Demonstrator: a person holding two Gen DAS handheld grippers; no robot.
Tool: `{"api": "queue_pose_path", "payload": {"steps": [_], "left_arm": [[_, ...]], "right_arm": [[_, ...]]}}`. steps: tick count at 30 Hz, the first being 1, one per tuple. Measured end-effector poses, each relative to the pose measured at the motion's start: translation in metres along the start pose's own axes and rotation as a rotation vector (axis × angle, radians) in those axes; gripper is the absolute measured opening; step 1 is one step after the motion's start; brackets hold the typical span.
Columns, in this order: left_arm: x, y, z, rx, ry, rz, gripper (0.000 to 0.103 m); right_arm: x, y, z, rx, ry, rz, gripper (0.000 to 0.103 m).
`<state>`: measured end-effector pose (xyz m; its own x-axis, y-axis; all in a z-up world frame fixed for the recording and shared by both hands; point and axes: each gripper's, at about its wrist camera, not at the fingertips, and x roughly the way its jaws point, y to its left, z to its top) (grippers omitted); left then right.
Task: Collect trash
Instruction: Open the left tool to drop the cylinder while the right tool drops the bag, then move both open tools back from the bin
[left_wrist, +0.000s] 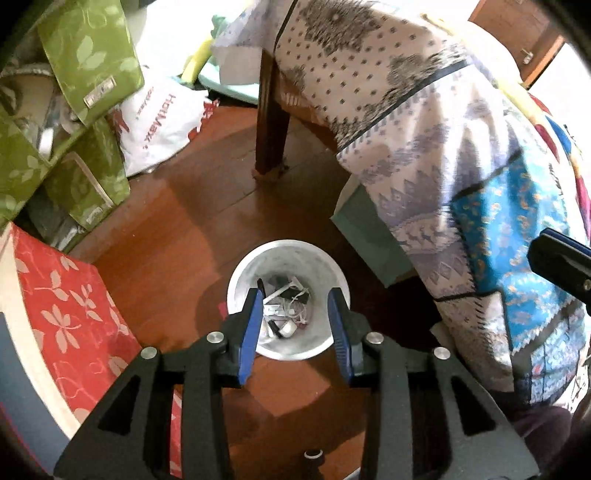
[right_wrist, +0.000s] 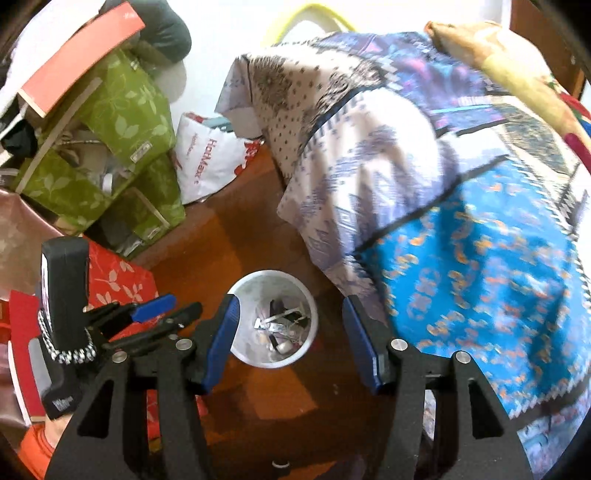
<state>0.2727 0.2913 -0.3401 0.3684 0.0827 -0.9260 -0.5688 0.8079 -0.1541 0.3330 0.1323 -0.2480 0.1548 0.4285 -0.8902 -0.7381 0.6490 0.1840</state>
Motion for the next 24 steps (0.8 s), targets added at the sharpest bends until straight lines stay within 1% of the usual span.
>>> {"api": "queue_pose_path", "payload": {"steps": [3, 7, 9, 11, 15, 16, 17, 18, 20, 21, 24], "left_arm": [[-0.034, -0.007, -0.006, 0.020, -0.046, -0.005, 0.036], [-0.091, -0.023, -0.018, 0.071, -0.134, -0.013, 0.036], [-0.127, -0.035, -0.029, 0.112, -0.194, -0.024, 0.036], [-0.156, -0.044, -0.036, 0.144, -0.241, -0.038, 0.036], [-0.222, -0.068, -0.060, 0.221, -0.358, -0.080, 0.036], [-0.238, -0.073, -0.067, 0.241, -0.391, -0.093, 0.036], [-0.255, -0.078, -0.073, 0.258, -0.422, -0.112, 0.037], [-0.270, -0.081, -0.080, 0.273, -0.447, -0.134, 0.039], [-0.300, -0.089, -0.094, 0.300, -0.490, -0.191, 0.042], [-0.317, -0.092, -0.102, 0.310, -0.518, -0.226, 0.042], [-0.351, -0.097, -0.121, 0.333, -0.576, -0.281, 0.043]], "right_arm": [[-0.032, 0.001, -0.010, -0.021, -0.056, -0.019, 0.054], [-0.091, 0.007, -0.030, -0.059, -0.172, -0.068, 0.054], [-0.120, 0.008, -0.041, -0.068, -0.231, -0.087, 0.054], [-0.149, 0.009, -0.054, -0.060, -0.291, -0.114, 0.054], [-0.215, 0.012, -0.086, -0.035, -0.425, -0.179, 0.054], [-0.234, 0.013, -0.096, -0.023, -0.461, -0.191, 0.054], [-0.243, 0.013, -0.101, -0.014, -0.483, -0.197, 0.054], [-0.261, 0.015, -0.111, 0.001, -0.516, -0.199, 0.054], [-0.286, 0.019, -0.126, 0.018, -0.567, -0.201, 0.054], [-0.301, 0.023, -0.136, 0.032, -0.602, -0.213, 0.054], [-0.332, 0.037, -0.159, 0.057, -0.690, -0.257, 0.054]]}}
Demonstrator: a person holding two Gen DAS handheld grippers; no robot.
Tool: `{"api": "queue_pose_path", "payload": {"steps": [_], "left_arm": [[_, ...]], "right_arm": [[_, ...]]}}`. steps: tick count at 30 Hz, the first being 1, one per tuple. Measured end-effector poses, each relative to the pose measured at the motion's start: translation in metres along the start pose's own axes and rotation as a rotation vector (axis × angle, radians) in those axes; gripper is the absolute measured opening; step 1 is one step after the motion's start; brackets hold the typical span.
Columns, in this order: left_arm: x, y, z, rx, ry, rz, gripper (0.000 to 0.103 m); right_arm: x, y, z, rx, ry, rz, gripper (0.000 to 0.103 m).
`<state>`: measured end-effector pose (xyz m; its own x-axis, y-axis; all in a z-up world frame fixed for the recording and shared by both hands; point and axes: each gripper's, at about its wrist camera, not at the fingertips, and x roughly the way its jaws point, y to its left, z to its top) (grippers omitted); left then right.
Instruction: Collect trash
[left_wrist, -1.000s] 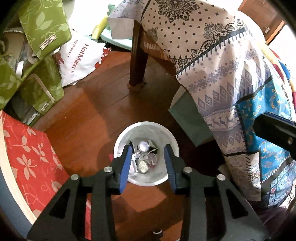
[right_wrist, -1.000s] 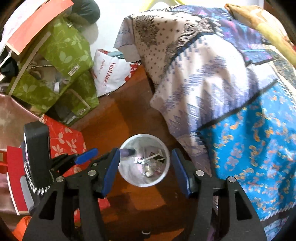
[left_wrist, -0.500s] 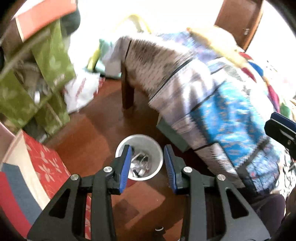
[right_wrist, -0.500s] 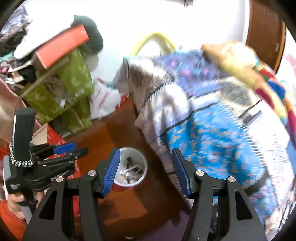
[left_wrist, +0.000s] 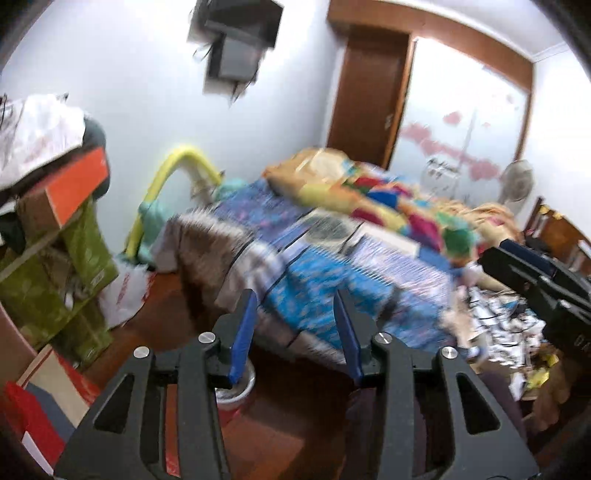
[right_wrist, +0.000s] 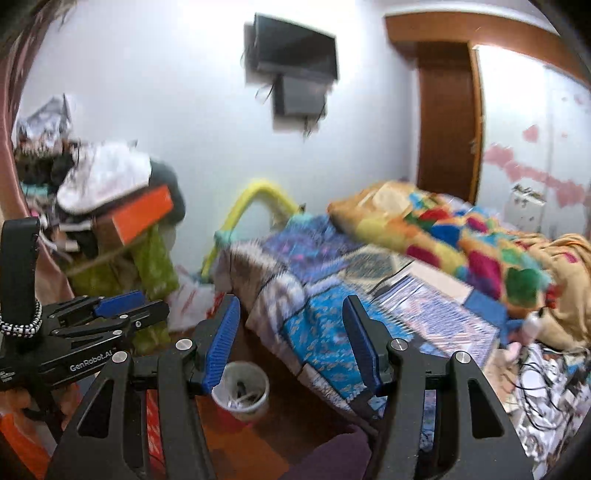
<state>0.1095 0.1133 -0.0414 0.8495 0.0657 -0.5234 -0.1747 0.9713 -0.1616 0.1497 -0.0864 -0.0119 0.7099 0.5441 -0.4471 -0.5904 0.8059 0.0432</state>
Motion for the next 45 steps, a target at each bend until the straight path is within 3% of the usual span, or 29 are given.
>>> {"api": "queue_pose_path", "payload": {"steps": [4, 6, 7, 10, 12, 15, 17, 19, 30, 45], "left_arm": [[-0.046, -0.021, 0.000, 0.041, -0.079, -0.058, 0.043], [-0.061, -0.027, -0.003, 0.066, -0.103, -0.062, 0.043], [-0.069, -0.031, -0.004, 0.077, -0.118, -0.060, 0.043], [-0.086, -0.038, -0.011, 0.105, -0.144, -0.062, 0.057], [-0.095, -0.039, -0.016, 0.105, -0.159, -0.056, 0.075], [-0.104, -0.039, -0.022, 0.107, -0.170, -0.066, 0.076], [-0.106, -0.037, -0.025, 0.103, -0.162, -0.073, 0.078], [-0.107, -0.037, -0.028, 0.101, -0.158, -0.075, 0.087], [-0.120, -0.042, -0.040, 0.130, -0.179, -0.069, 0.088], [-0.119, -0.043, -0.039, 0.128, -0.176, -0.071, 0.088]], "right_arm": [[-0.042, 0.006, 0.000, 0.042, -0.092, -0.062, 0.055], [-0.060, 0.010, -0.002, 0.074, -0.141, -0.100, 0.064], [-0.065, 0.011, -0.004, 0.085, -0.155, -0.118, 0.073], [-0.081, 0.020, -0.010, 0.102, -0.192, -0.178, 0.083], [-0.087, 0.026, -0.013, 0.100, -0.196, -0.219, 0.088], [-0.095, 0.031, -0.018, 0.119, -0.207, -0.266, 0.103], [-0.105, 0.032, -0.024, 0.129, -0.221, -0.302, 0.103], [-0.109, 0.036, -0.026, 0.130, -0.223, -0.340, 0.103], [-0.125, 0.040, -0.040, 0.135, -0.212, -0.386, 0.103], [-0.131, 0.033, -0.040, 0.147, -0.198, -0.379, 0.103]]}}
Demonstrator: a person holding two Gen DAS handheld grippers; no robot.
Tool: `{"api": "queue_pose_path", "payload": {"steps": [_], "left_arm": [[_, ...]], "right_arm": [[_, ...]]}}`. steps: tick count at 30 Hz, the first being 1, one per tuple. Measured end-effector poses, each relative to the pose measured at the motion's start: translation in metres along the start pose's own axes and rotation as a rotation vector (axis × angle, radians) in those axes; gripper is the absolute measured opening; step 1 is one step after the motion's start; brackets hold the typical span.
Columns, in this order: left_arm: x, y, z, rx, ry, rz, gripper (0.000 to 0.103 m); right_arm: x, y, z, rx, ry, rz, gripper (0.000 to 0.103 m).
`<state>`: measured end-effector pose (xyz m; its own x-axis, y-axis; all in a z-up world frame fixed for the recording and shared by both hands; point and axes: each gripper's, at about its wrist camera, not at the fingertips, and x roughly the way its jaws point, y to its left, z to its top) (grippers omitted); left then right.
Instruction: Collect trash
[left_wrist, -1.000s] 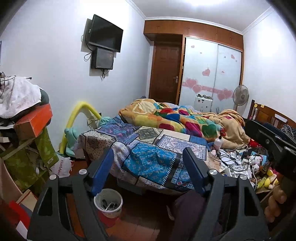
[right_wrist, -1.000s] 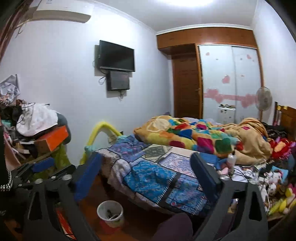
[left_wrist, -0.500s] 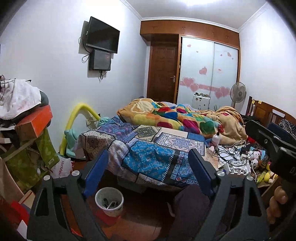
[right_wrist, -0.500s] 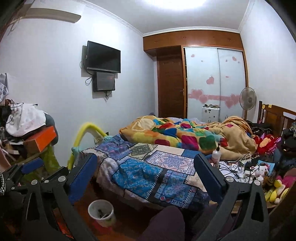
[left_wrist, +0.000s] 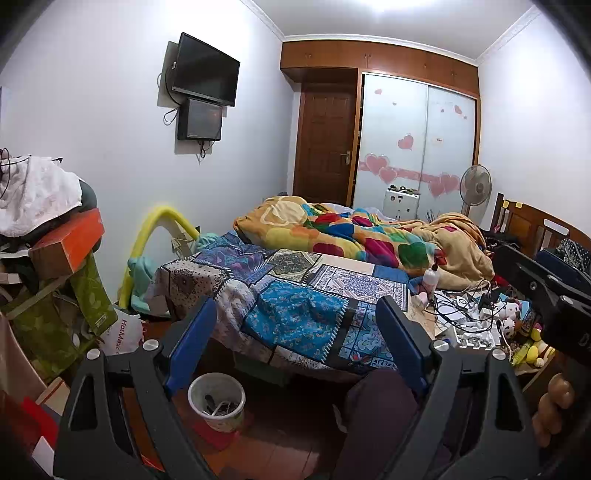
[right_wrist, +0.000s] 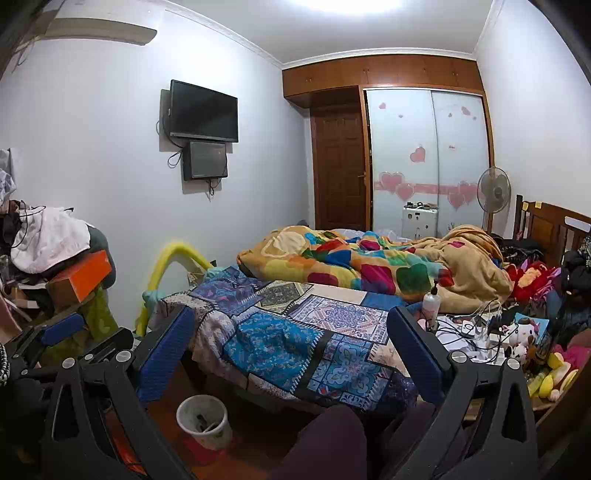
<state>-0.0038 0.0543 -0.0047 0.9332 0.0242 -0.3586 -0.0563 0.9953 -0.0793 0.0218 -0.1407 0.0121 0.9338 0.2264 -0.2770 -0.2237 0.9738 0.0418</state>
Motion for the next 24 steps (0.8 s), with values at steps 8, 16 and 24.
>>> {"api": "queue_pose_path", "payload": {"steps": [8, 16, 24], "left_arm": [[0.0063, 0.0013, 0.0002, -0.004, 0.013, -0.002, 0.088], [0.0063, 0.0016, -0.0011, -0.002, 0.012, -0.002, 0.088], [0.0064, 0.0005, -0.0011, -0.009, 0.009, -0.002, 0.088]], "right_arm": [[-0.0009, 0.0018, 0.0001, -0.002, -0.001, -0.002, 0.103], [-0.0016, -0.0005, 0.0005, -0.002, -0.001, 0.002, 0.103], [-0.0044, -0.0010, 0.0019, -0.004, 0.003, 0.007, 0.103]]}}
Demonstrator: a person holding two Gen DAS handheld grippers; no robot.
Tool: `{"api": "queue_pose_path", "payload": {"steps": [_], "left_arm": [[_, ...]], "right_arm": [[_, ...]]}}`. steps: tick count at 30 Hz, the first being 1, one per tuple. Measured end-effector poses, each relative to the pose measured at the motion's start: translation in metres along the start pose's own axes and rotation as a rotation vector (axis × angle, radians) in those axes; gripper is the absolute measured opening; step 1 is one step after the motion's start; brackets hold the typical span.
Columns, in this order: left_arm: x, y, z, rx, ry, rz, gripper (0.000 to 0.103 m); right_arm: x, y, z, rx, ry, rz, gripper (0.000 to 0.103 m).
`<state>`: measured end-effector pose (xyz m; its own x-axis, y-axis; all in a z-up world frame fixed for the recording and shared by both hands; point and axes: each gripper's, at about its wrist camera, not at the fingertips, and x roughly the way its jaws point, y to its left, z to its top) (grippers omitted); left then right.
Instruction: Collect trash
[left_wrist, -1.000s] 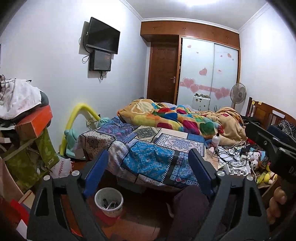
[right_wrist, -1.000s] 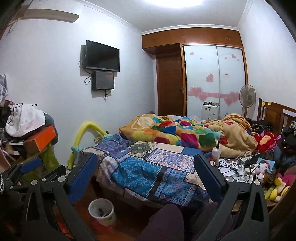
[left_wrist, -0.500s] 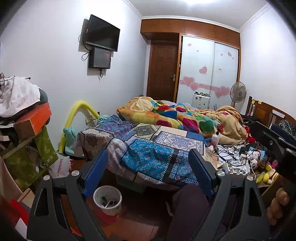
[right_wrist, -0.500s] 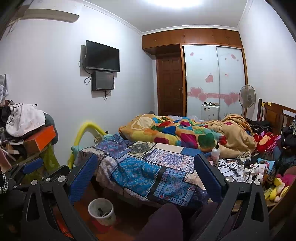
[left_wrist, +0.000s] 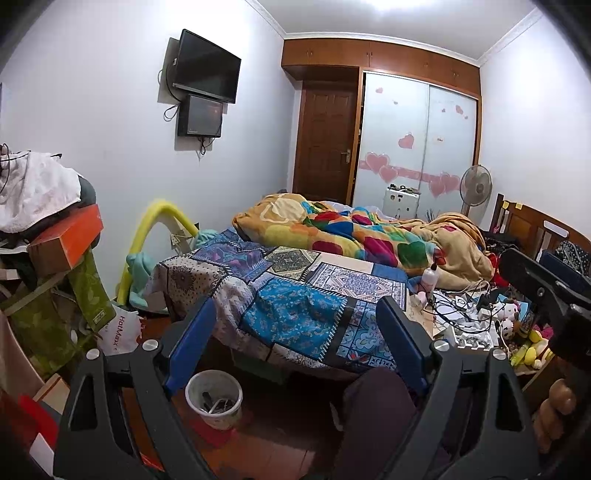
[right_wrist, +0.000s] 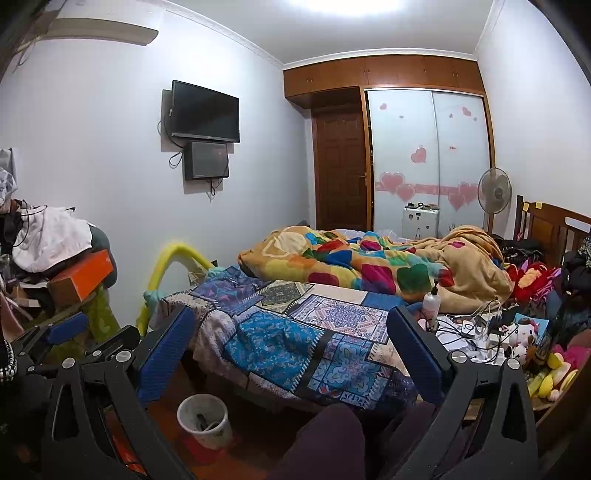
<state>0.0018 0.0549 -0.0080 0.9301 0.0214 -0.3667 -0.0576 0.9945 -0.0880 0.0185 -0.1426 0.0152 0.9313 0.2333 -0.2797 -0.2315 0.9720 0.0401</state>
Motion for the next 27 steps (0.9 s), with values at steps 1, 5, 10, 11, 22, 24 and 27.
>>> {"api": "queue_pose_path", "payload": {"steps": [1, 5, 10, 11, 22, 24, 27], "left_arm": [[0.000, 0.000, 0.000, -0.001, -0.002, 0.001, 0.088], [-0.001, -0.003, 0.000, -0.001, -0.007, 0.003, 0.088], [-0.004, -0.005, 0.001, 0.009, -0.018, 0.012, 0.088], [-0.005, -0.006, 0.001, 0.011, -0.020, 0.014, 0.089], [-0.007, -0.009, 0.002, 0.016, -0.037, 0.005, 0.097], [-0.007, -0.010, 0.002, 0.022, -0.029, -0.001, 0.098], [-0.006, -0.011, 0.002, 0.022, -0.033, 0.009, 0.098]], "right_arm": [[0.000, 0.000, 0.000, 0.000, 0.000, 0.000, 0.103], [0.000, 0.001, 0.000, 0.000, 0.001, 0.000, 0.103], [-0.001, 0.002, 0.000, 0.001, 0.000, -0.001, 0.103], [0.000, 0.002, 0.000, 0.000, 0.001, -0.001, 0.103], [0.000, 0.003, 0.001, -0.003, 0.001, 0.004, 0.103], [0.000, 0.003, 0.001, -0.004, 0.001, 0.005, 0.103], [0.000, 0.002, 0.001, -0.002, 0.001, 0.006, 0.103]]}}
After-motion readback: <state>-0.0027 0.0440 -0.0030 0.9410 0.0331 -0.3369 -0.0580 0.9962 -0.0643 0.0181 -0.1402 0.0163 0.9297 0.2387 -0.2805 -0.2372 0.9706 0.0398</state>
